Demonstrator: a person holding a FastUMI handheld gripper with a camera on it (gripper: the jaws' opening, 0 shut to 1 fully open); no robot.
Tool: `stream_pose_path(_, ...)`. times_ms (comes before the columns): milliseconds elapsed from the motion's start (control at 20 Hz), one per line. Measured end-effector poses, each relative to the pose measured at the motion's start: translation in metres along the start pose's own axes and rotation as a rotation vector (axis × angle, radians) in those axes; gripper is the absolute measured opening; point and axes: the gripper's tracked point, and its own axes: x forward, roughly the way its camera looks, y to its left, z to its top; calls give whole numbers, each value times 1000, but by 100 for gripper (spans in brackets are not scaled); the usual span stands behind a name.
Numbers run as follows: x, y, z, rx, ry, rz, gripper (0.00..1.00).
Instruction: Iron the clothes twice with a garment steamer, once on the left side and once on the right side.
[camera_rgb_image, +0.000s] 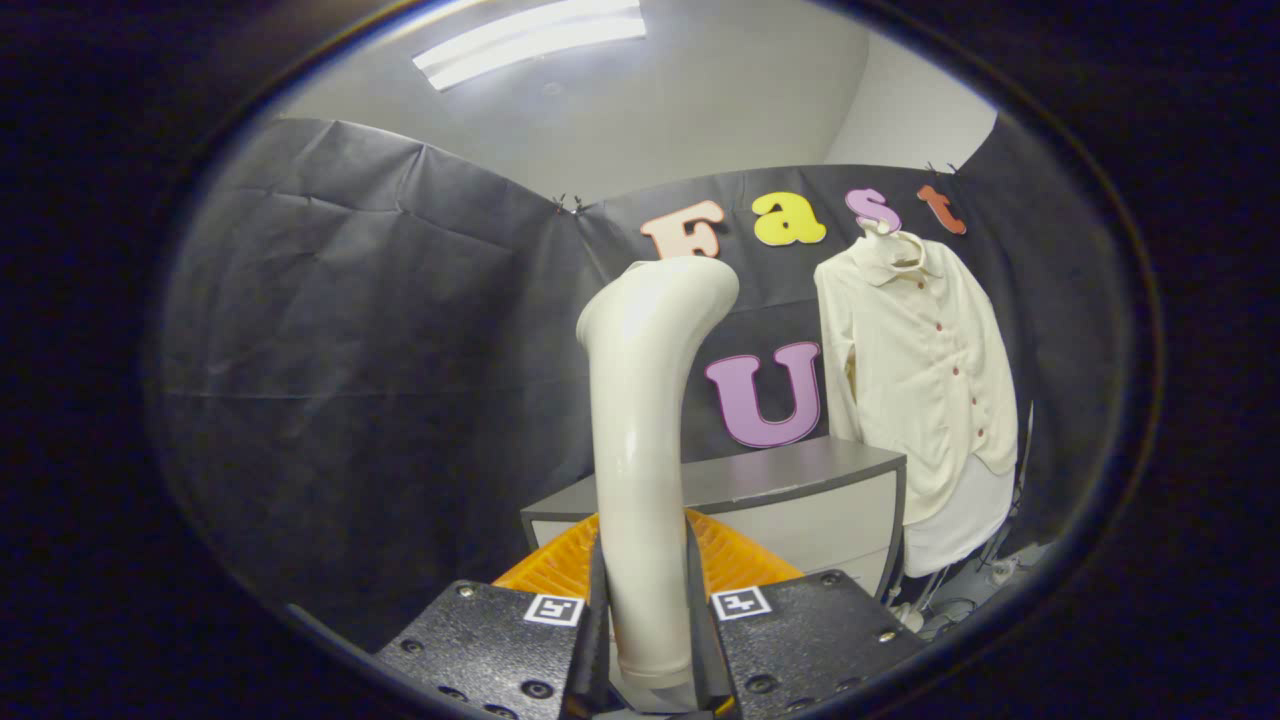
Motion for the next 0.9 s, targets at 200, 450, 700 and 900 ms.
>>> stream_pose_path(200, -2, 22, 19, 6, -46, 12, 32)
stream_pose_path(450, 2, 21, 15, -29, -18, -38, 32)
stream_pose_path(700, 3, 13, 15, -81, -34, -79, 32)
stream_pose_path(900, 1, 11, 15, -88, -40, -89, 32)
